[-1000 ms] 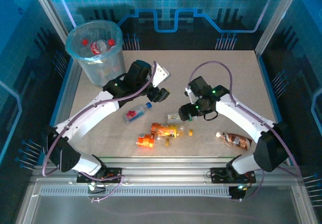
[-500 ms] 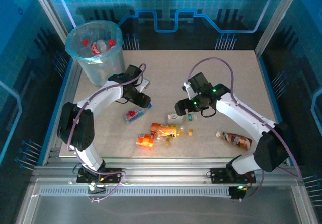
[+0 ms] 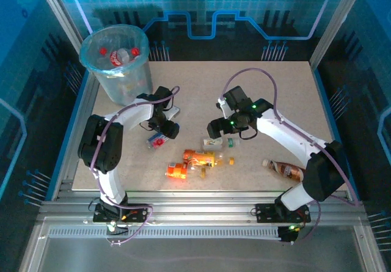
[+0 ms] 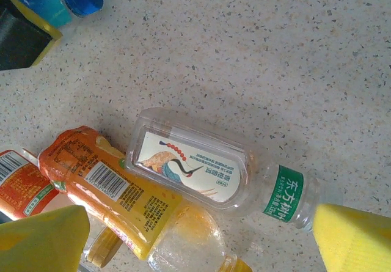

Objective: Put the plastic bottles in the bin

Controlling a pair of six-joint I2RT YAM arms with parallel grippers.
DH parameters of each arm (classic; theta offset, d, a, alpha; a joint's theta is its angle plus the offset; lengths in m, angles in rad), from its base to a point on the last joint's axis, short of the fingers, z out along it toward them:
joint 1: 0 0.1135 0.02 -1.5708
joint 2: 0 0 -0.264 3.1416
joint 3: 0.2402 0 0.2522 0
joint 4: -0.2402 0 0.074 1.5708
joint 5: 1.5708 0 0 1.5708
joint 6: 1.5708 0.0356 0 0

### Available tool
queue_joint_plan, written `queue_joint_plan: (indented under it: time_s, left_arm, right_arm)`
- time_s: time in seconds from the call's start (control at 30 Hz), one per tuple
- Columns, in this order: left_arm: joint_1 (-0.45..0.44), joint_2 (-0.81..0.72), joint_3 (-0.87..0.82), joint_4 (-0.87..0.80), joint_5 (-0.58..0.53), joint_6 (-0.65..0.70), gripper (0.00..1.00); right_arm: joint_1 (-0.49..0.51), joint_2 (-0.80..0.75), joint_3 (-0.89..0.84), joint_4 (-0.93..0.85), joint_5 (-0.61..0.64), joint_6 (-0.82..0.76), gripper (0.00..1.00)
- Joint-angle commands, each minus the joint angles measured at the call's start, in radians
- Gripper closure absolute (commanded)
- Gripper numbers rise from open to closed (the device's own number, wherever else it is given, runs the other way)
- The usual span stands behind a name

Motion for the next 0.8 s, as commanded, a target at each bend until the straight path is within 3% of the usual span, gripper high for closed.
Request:
queue_joint_plan:
  time_s: [0.0, 0.4, 0.77]
  left_arm:
    - [0.008, 0.030, 0.000, -0.021, -0.007, 0.003, 0.36]
    - [0.009, -0.030, -0.003, 0.018, 0.017, -0.062, 0.51]
    - [0.009, -0.153, 0.065, -0.005, 0.018, -0.091, 0.53]
  right_arm:
    - [0.008, -0.006, 0.008, 0.008, -0.008, -0.026, 0.04]
    - [0.008, -0.005, 0.079, -0.020, -0.025, -0.049, 0.05]
    - [0.014, 0.057, 0.252, -0.069, -0.040, -0.091, 0.06]
